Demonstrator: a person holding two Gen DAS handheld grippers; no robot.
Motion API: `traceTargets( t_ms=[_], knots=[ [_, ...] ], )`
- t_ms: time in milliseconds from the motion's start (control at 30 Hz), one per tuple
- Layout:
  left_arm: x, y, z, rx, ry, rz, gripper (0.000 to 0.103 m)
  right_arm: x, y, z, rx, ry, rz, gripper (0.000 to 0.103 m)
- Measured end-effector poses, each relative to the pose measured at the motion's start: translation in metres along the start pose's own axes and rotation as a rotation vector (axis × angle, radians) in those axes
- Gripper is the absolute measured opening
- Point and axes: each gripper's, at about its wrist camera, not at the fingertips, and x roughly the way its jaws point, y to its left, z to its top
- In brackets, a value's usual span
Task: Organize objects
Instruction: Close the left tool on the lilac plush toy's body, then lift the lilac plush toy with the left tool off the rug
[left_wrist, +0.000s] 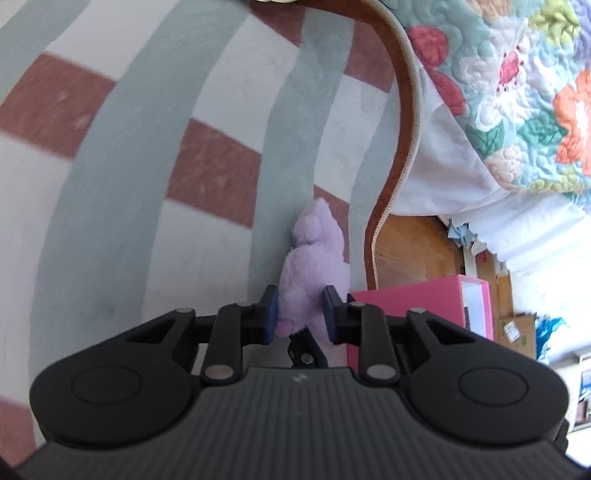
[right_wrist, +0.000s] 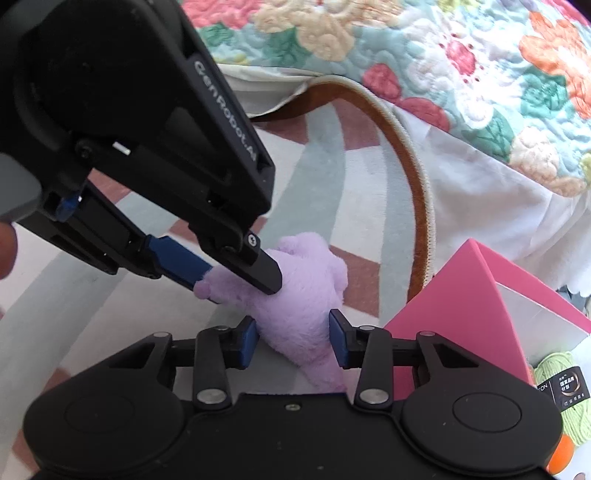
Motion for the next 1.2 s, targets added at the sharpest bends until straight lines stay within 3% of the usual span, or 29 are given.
traceTargets(
  t_ms=[300,367,467,567,633,667,733,767,800,1033,1100,1200],
  knots=[
    [-0.041,0.028,-0.035,-0.096,-0.012,0.046,0.022,-0.034,0.012,-0.009,-0.001,0.052,0.168,0.045],
    [-0.048,0.026,-0.042,-0.070,-0.006,0.079,0.021,-0.042,0.013,-0.012,-0.001,0.072,0.212,0.045],
    [-0.050,0.011,-0.045,0.064,-0.010,0.161,0.022,-0.051,0.015,-0.017,-0.011,0.083,0.263,0.048],
    [-0.054,0.009,-0.045,0.108,-0.026,0.184,0.022,-0.056,0.009,-0.019,0.025,0.084,0.311,0.055],
    [-0.057,0.007,-0.043,0.127,-0.033,0.205,0.022,-0.055,0.002,-0.021,0.089,0.101,0.367,0.074],
    [-0.059,0.005,-0.043,0.149,-0.050,0.222,0.024,-0.055,-0.002,-0.022,0.120,0.105,0.388,0.077],
    [-0.065,0.005,-0.041,0.172,-0.092,0.248,0.037,-0.056,-0.005,-0.025,0.157,0.103,0.400,0.082],
    [-0.067,0.005,-0.040,0.178,-0.112,0.249,0.048,-0.056,-0.007,-0.027,0.173,0.100,0.405,0.084],
    [-0.068,0.007,-0.039,0.187,-0.123,0.237,0.052,-0.054,-0.007,-0.028,0.185,0.099,0.411,0.087],
    [-0.049,0.026,-0.039,0.150,-0.069,0.147,0.052,-0.035,-0.011,-0.030,0.246,0.120,0.385,0.094],
    [-0.040,0.027,-0.042,0.159,-0.053,0.156,0.051,-0.026,-0.013,-0.031,0.280,0.146,0.386,0.094],
    [-0.039,0.033,-0.043,0.099,-0.073,0.129,0.051,-0.021,-0.015,-0.030,0.285,0.130,0.392,0.095]
  ],
)
